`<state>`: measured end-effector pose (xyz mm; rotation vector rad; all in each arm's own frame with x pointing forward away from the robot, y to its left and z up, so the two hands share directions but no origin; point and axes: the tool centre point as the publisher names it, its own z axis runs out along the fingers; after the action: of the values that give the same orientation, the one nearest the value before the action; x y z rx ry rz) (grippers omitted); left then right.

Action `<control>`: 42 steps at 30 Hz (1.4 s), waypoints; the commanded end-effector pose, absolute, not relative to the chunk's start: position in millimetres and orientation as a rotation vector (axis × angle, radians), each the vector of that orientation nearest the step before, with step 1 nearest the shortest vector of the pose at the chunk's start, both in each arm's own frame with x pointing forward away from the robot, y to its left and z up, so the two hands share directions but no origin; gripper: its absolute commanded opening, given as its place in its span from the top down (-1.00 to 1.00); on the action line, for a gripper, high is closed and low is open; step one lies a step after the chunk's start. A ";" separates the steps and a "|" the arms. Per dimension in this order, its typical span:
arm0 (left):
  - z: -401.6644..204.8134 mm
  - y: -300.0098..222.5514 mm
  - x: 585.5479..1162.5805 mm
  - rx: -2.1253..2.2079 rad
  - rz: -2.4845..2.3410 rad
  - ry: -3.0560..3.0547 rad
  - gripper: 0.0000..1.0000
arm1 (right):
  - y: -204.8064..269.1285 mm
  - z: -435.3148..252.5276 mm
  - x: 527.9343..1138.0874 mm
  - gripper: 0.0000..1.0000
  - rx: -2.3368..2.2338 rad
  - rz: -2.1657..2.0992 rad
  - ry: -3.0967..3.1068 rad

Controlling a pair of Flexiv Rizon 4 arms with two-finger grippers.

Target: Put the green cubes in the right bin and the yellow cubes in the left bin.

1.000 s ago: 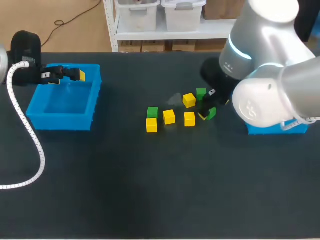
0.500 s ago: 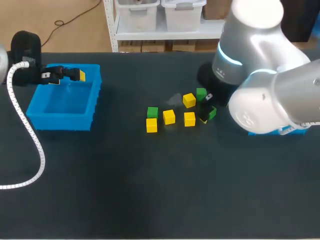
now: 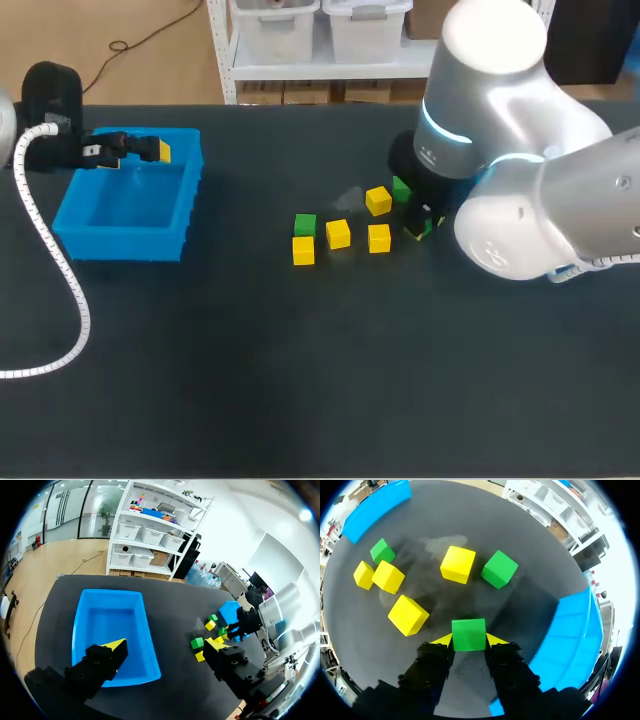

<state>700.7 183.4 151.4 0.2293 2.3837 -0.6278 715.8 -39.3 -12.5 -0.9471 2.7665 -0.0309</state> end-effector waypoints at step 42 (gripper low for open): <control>149.9 184.6 700.1 0.231 -0.635 2.376 -1.00 | -144.4 112.2 771.8 -1.00 -0.340 -0.106 2.592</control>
<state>700.7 183.4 151.4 0.2292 2.3837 -0.6278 757.8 -158.5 107.5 -0.3425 2.5909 -0.0865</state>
